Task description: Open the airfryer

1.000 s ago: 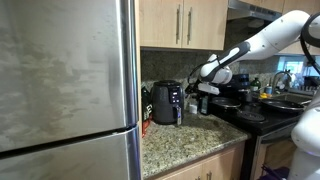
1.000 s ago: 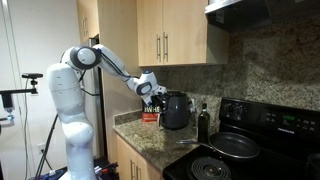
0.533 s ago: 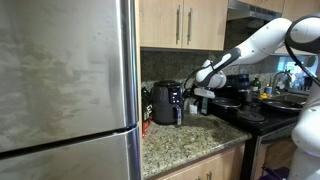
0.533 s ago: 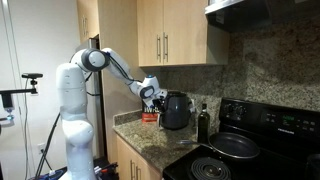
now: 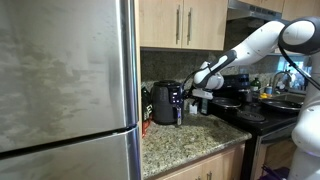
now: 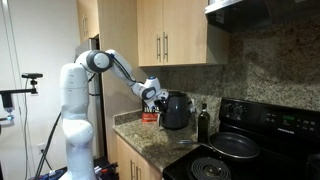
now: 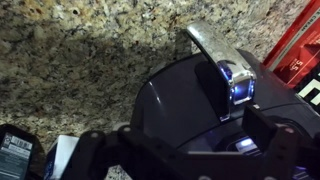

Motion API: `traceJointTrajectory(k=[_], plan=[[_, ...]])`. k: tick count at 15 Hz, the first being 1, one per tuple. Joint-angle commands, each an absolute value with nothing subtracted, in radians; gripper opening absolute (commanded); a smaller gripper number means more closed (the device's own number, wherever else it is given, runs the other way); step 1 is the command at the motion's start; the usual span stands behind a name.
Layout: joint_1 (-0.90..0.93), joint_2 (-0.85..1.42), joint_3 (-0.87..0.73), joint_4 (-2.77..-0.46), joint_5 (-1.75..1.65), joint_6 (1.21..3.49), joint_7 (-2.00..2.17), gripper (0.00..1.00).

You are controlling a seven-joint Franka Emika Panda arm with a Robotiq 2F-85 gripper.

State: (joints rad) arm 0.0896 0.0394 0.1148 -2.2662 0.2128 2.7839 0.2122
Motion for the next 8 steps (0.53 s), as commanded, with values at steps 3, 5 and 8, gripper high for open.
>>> traceJointTrajectory(k=[3,5,8], plan=[[0.1,0.105,0.113,-2.212,0.212,2.838,0.213,1.0],[0.1,0.129,0.115,-2.192,0.226,2.854,0.204,1.0],[0.101,0.175,0.117,-2.155,0.233,2.896,0.206,1.0]])
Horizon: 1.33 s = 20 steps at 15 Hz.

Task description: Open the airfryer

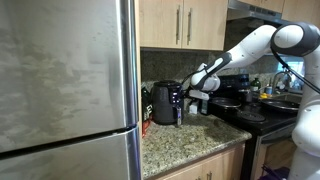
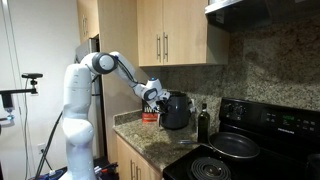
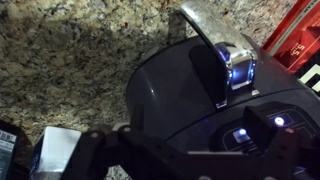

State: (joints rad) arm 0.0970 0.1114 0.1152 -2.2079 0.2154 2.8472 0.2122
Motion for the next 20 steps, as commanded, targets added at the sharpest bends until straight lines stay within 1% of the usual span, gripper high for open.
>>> traceJointTrajectory(k=[1,5,10,14,20], plan=[[0.101,0.19,0.119,-2.144,0.236,2.926,0.205,1.0],[0.105,0.191,0.111,-2.157,0.217,2.975,0.223,1.0],[0.088,0.066,0.133,-2.275,0.272,2.953,0.172,1.0],[0.081,-0.093,0.134,-2.361,0.415,2.859,0.071,1.0],[0.072,-0.224,0.056,-2.424,0.31,2.613,0.142,1.0]])
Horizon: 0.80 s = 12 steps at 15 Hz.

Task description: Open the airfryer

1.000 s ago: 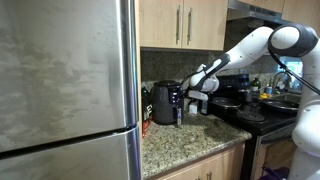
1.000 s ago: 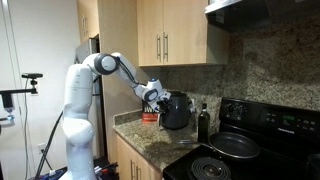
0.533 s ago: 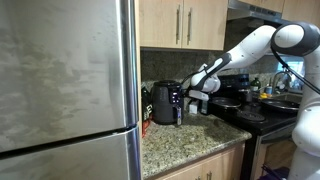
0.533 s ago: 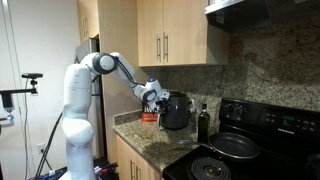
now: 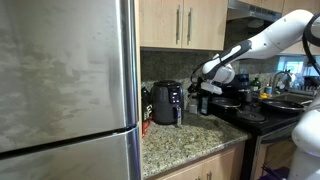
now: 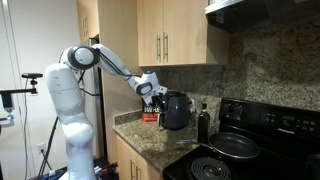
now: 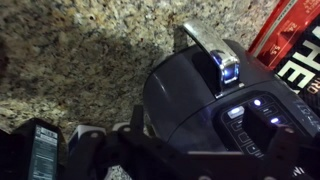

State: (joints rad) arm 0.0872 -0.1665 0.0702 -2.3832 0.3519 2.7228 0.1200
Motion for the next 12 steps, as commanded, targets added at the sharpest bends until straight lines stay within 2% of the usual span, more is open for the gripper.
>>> traceJointTrajectory(k=[1,5,10,12], plan=[[0.088,-0.184,0.058,-2.391,0.334,2.677,0.13,1.0],[0.117,-0.166,0.065,-2.373,0.318,2.611,0.068,1.0],[0.16,-0.082,0.116,-2.328,0.252,2.682,0.03,1.0],[0.163,-0.115,0.112,-2.352,0.275,2.66,0.035,1.0]])
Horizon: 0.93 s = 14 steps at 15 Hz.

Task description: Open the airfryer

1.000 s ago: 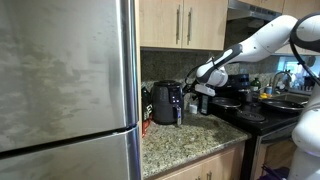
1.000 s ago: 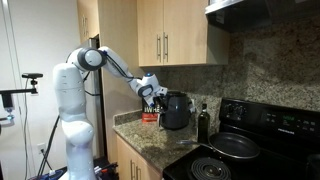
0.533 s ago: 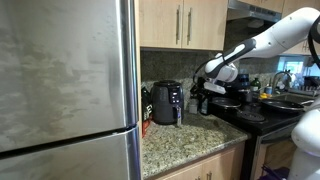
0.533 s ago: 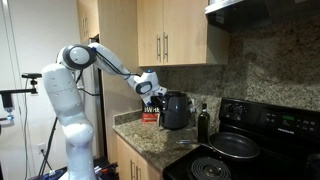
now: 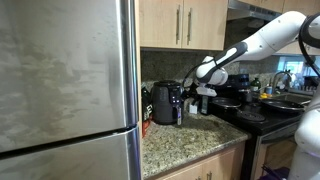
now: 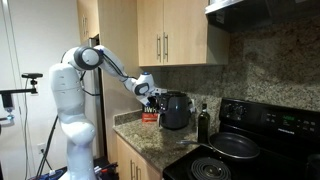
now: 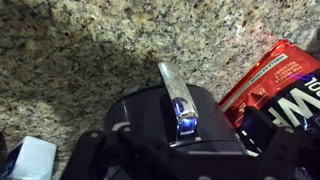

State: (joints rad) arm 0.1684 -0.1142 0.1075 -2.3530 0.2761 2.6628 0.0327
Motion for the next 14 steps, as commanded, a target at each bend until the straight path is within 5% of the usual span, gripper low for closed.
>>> traceJointTrajectory(k=[1,14], plan=[[0.164,-0.102,0.118,-2.346,0.265,2.67,0.036,1.0],[0.172,0.188,0.141,-2.164,0.093,2.812,0.087,1.0]])
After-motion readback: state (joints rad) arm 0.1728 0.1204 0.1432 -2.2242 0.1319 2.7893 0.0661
